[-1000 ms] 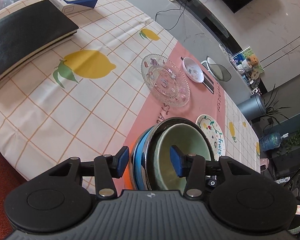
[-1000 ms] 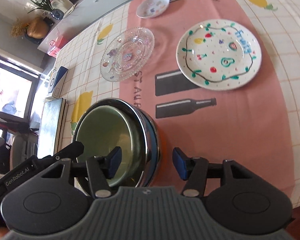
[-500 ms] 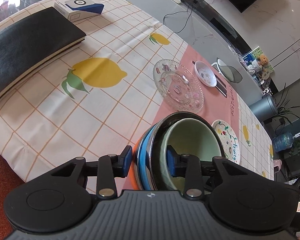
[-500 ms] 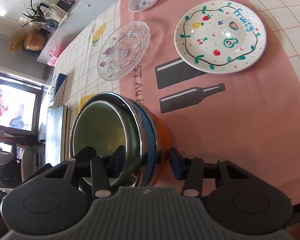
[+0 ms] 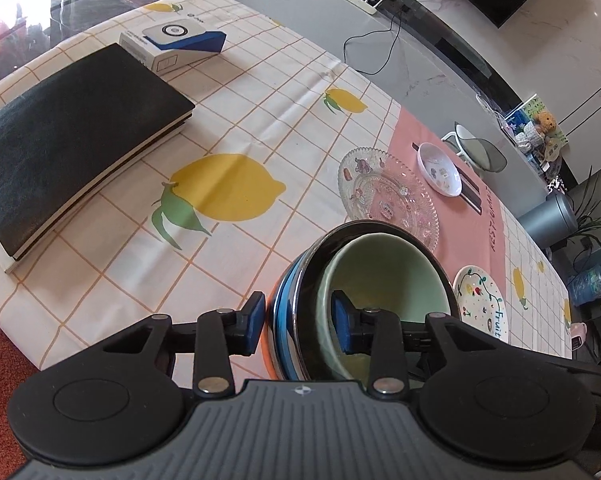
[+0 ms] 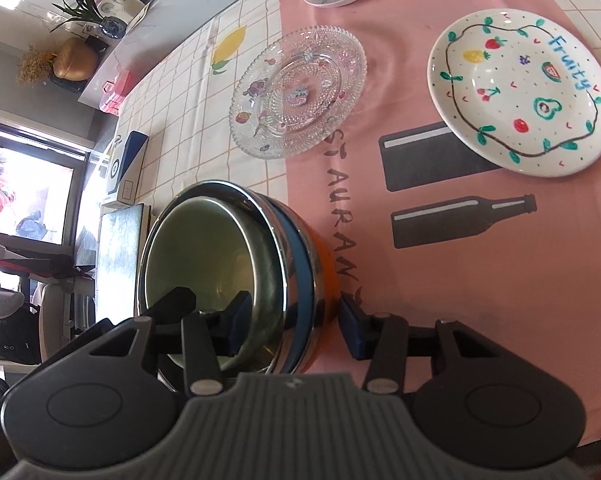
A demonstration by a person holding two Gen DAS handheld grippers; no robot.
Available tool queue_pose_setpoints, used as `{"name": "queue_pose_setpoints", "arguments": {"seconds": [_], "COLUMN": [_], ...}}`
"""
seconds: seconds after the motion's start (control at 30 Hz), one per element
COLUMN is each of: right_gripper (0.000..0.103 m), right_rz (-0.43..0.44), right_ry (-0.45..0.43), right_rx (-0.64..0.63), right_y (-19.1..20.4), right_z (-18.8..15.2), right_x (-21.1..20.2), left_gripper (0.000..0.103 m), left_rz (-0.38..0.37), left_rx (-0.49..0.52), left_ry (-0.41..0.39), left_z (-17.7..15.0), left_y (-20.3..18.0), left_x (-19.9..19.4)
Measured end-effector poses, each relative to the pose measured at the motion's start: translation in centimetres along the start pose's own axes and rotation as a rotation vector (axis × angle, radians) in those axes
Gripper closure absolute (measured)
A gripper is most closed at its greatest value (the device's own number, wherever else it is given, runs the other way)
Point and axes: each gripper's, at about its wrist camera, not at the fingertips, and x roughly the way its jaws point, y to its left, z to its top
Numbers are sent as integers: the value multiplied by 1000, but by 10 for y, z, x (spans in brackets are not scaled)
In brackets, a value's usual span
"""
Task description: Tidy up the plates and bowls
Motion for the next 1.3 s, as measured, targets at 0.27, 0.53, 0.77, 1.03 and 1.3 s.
{"name": "queue_pose_setpoints", "arguments": {"seconds": [0.27, 0.53, 0.77, 1.03, 1.3], "right_gripper": [39, 39, 39, 40, 60], "right_rz": [31, 15, -52, -106, 24], "right_ry": [-131, -410, -562, -601, -563], "right_rx": [-64, -170, -176, -129, 72], "right_y": [-7, -40, -92, -140, -191], "right_z": [-6, -24, -34, -30, -8], "right_x": [-39, -106, -137, -150, -128], "left_gripper": [54, 54, 54, 48, 60], "left_rz": [-8, -228, -312, -249, -133], "left_rx": [108, 249, 311, 333, 261], "left_ry": [-196, -249, -175, -162, -161], "left_z": [0, -29, -65, -86, -86], "left_y": [-37, -103, -147, -174, -183], "left_x": [-48, -63, -21, 17, 61]}}
